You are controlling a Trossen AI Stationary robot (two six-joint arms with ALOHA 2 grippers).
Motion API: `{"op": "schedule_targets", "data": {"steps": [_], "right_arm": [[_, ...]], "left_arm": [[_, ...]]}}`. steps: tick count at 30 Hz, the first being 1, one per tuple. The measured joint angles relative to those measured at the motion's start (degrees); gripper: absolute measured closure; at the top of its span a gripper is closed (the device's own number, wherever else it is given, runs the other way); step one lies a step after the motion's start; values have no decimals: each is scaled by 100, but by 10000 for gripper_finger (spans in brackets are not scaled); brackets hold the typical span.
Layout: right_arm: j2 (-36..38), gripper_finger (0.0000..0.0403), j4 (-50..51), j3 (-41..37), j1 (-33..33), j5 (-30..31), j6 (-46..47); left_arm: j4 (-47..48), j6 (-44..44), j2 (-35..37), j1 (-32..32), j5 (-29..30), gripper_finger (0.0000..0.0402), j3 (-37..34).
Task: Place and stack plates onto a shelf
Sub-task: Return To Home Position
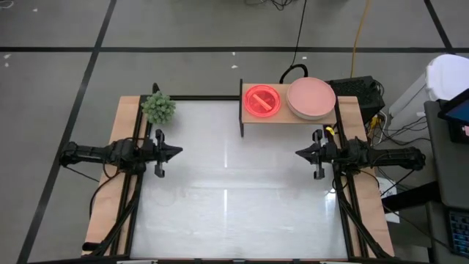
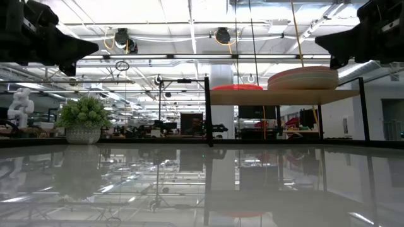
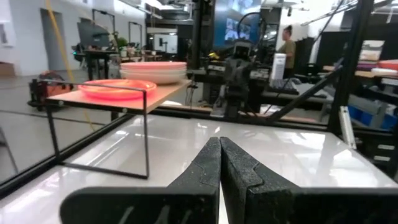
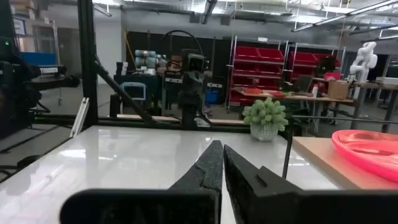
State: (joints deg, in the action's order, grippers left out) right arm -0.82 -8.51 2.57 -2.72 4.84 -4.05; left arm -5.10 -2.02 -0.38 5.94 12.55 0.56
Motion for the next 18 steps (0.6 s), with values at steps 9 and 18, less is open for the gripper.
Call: {"op": "schedule_targets", "data": {"steps": [9,18], "right_arm": [[-2,403,11,0,0,-24,-5],[-2,403,-11,0,0,-39,-5]], "left_arm": [[293,37,0,-29,-414,400,7],[334,2,0,-19,-578,400,9]]}}
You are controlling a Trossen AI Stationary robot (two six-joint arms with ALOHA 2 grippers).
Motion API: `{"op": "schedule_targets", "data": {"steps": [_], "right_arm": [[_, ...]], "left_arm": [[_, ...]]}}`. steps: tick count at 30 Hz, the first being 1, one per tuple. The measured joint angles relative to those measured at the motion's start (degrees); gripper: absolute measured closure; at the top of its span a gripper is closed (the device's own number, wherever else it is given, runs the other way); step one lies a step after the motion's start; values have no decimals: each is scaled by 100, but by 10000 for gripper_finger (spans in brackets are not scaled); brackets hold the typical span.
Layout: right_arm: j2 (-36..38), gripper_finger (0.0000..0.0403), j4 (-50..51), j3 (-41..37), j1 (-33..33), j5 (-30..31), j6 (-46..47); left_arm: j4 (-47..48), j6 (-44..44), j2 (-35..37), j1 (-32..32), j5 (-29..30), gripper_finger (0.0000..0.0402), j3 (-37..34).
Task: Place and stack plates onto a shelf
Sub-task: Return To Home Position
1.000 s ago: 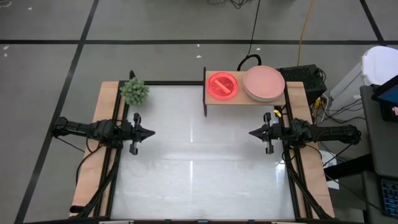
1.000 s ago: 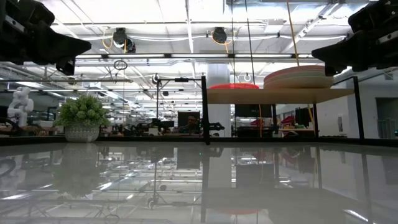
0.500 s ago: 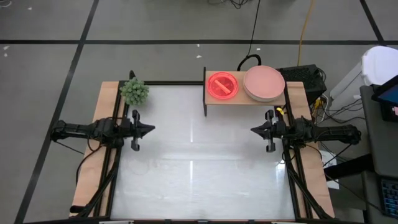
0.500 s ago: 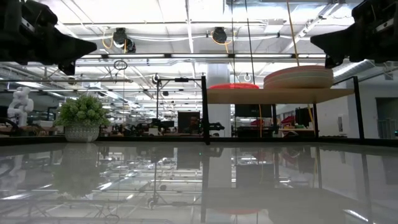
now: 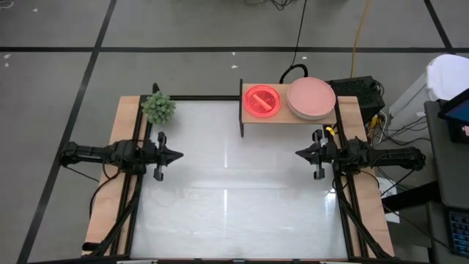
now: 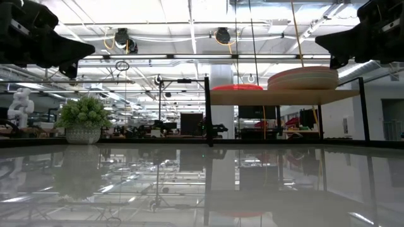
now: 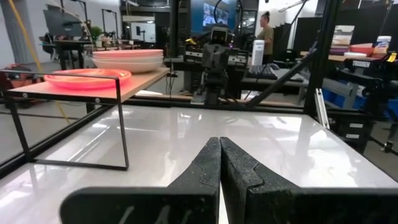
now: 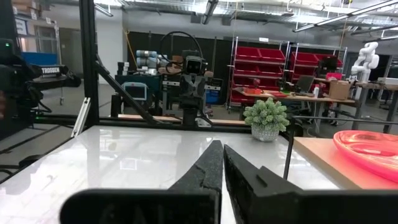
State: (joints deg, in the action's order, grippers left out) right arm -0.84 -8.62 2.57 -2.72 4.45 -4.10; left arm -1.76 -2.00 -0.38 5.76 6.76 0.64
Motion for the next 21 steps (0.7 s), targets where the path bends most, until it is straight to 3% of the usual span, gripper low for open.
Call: {"op": "schedule_targets", "data": {"steps": [21], "right_arm": [[0,403,-11,2,0,-4,0]], "left_arm": [[-160,76,0,0,31,381,-9]]}}
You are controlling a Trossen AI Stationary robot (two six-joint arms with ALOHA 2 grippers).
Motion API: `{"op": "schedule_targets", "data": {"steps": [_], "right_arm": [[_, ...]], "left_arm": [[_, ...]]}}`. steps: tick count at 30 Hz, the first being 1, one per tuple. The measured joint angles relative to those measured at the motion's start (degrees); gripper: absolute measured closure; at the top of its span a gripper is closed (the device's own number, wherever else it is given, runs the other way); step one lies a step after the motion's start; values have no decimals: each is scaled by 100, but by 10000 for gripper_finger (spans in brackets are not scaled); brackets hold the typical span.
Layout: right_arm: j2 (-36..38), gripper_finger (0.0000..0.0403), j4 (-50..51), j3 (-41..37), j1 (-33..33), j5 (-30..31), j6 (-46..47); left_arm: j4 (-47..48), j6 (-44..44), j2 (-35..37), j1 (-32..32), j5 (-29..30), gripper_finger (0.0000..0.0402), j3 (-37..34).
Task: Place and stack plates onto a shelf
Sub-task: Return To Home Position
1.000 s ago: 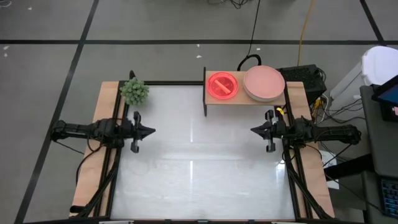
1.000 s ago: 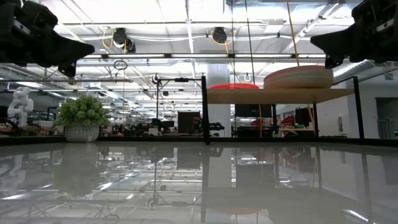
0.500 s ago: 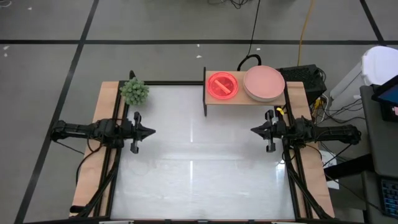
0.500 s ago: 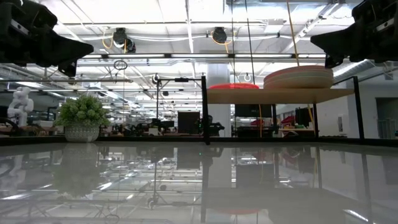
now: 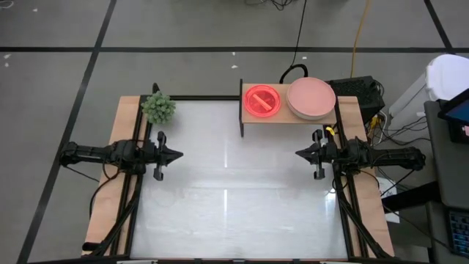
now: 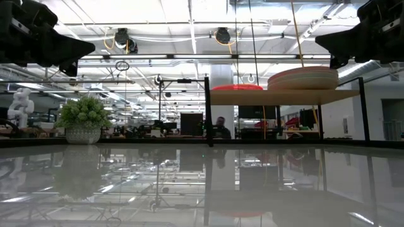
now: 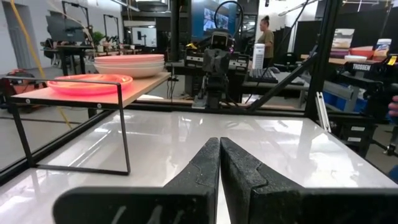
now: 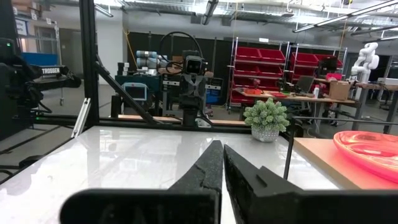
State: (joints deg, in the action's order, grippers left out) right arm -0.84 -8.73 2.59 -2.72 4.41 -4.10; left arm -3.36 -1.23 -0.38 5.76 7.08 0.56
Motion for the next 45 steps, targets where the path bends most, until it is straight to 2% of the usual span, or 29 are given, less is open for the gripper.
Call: {"op": "schedule_targets", "data": {"steps": [14,24,34,45], "right_arm": [[1,403,27,2,0,-1,39],[2,403,851,4,-2,-25,36],[2,403,336,2,-2,2,26],[2,403,315,2,-2,2,26]], "left_arm": [[-20,-15,0,0,-3,381,0],[-24,-14,0,0,-5,380,1],[-26,-11,0,0,-7,380,2],[-28,-11,0,0,-9,380,2]]}}
